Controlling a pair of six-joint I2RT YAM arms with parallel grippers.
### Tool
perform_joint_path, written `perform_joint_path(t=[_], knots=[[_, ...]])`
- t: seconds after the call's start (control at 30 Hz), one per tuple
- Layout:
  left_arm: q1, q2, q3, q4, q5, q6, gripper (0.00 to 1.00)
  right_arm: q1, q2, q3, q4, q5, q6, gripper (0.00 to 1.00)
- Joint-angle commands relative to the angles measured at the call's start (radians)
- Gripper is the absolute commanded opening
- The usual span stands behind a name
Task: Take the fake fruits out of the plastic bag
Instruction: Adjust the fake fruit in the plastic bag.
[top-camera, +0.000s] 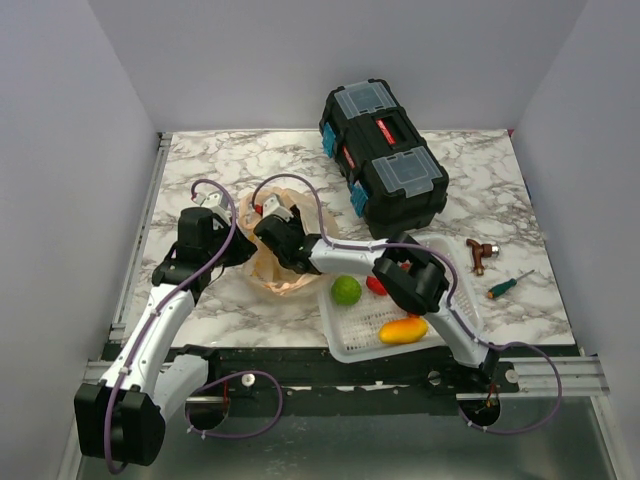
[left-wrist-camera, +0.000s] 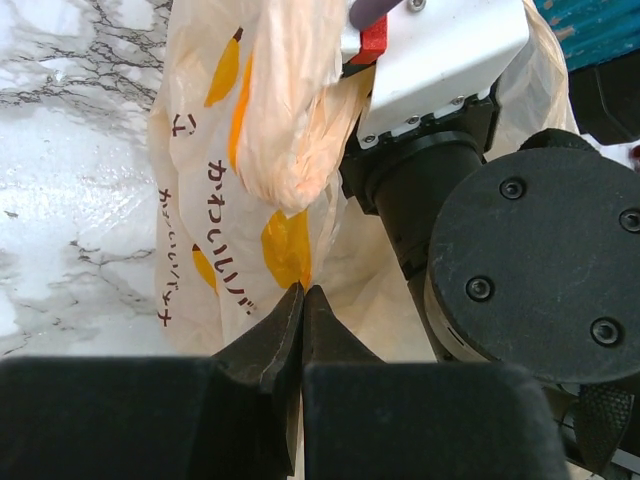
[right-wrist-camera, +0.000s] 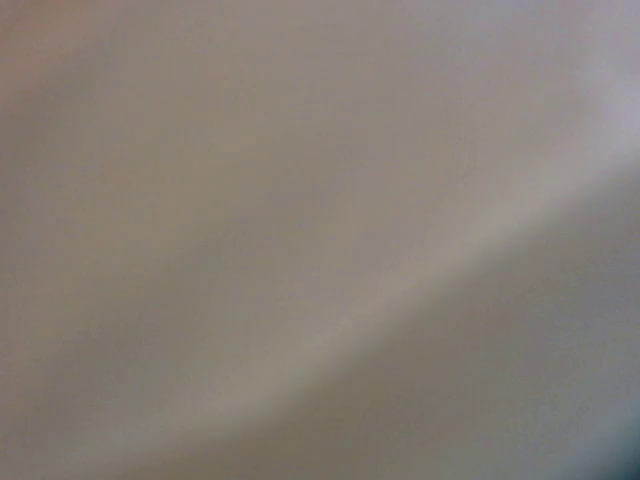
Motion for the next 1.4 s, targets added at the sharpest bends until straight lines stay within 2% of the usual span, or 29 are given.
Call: perform_joint_path(t=[0.0,0.17,0.3,0.5,0.7,0.9,1.1,1.17,1.27,1.37], knots=[[-0.003,0.008,0.028,0.005,0.016,0.003,0.00,0.002,0.011,0.038,-0.041,-0.046,0.022,0.39],[-0.003,0.018,0.042,-0.009,0.007,0.023,0.00,0.005,-0.090,-0.016,-0.001,-0.144,0.059,0.26],[-0.003,0.031,0.046,-0.012,0.005,0.026,0.00,0.005,-0.198,-0.108,0.069,-0.248,0.100,0.22],[-0.003,0.049,0.066,-0.014,0.027,0.025,0.00,0.005,-0.307,-0.191,0.088,-0.358,0.186,0.11],[-0.004,0.040,0.083,-0.024,0.012,0.031,0.00,0.005,-0.399,-0.268,0.174,-0.547,0.257,0.07],[-0.014,0.023,0.087,-0.019,0.006,0.016,0.00,0.004,-0.406,-0.269,0.178,-0.723,0.346,0.04],[-0.020,0.023,0.075,-0.029,-0.025,0.029,0.00,0.005,-0.434,-0.298,0.211,-0.929,0.421,0.06],[-0.020,0.013,0.079,-0.038,-0.040,0.037,0.00,0.005,-0.434,-0.306,0.204,-0.889,0.418,0.09],[-0.020,-0.011,0.059,-0.016,-0.067,0.034,0.00,0.004,-0.418,-0.331,0.219,-0.689,0.405,0.15],[-0.027,-0.014,0.038,-0.010,-0.048,0.005,0.00,0.002,-0.344,-0.289,0.215,-0.596,0.374,0.18]])
